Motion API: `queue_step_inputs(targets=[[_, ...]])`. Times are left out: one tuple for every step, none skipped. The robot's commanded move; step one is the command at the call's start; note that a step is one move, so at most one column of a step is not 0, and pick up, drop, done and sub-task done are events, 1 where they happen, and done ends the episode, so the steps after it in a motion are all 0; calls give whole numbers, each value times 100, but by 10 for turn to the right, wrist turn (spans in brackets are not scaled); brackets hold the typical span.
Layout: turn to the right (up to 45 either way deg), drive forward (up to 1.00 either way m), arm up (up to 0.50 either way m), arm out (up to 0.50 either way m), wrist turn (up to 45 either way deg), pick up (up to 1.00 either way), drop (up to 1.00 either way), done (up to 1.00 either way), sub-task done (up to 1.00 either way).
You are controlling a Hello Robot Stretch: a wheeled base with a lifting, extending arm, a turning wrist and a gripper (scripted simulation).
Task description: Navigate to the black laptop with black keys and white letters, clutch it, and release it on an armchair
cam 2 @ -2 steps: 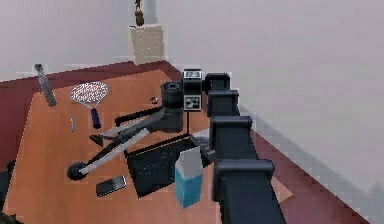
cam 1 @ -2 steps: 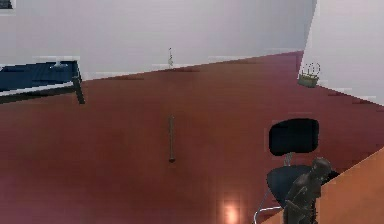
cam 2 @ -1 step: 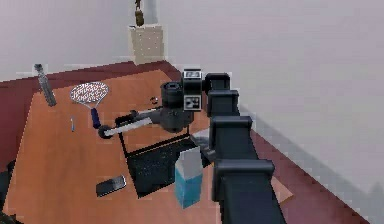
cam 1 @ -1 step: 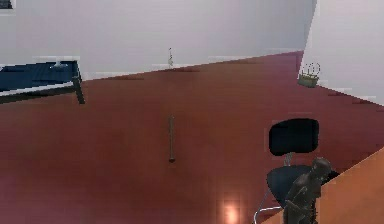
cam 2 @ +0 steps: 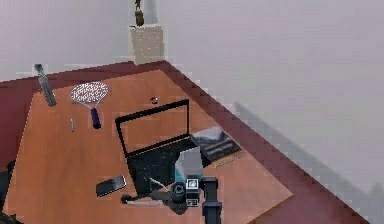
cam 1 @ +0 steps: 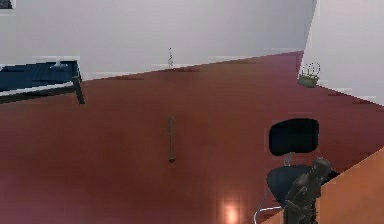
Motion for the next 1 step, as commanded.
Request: queue_step_inputs(targets=[[0, 0, 0, 0, 0, 100, 0, 0, 0]])
